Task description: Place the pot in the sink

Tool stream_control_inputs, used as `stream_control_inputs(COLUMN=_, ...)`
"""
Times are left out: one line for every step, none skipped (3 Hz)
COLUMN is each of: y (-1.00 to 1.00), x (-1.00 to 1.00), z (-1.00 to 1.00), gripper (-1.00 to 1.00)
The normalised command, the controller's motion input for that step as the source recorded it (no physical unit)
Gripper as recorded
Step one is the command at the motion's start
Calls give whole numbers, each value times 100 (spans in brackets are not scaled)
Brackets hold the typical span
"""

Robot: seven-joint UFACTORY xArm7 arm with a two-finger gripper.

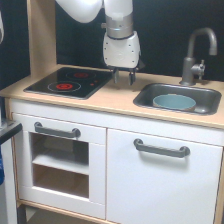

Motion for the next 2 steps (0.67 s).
stream_control_inputs(y=-14, x=-36, z=43, gripper=99)
stream_control_inputs(y=-16, x=-40, z=49, gripper=99)
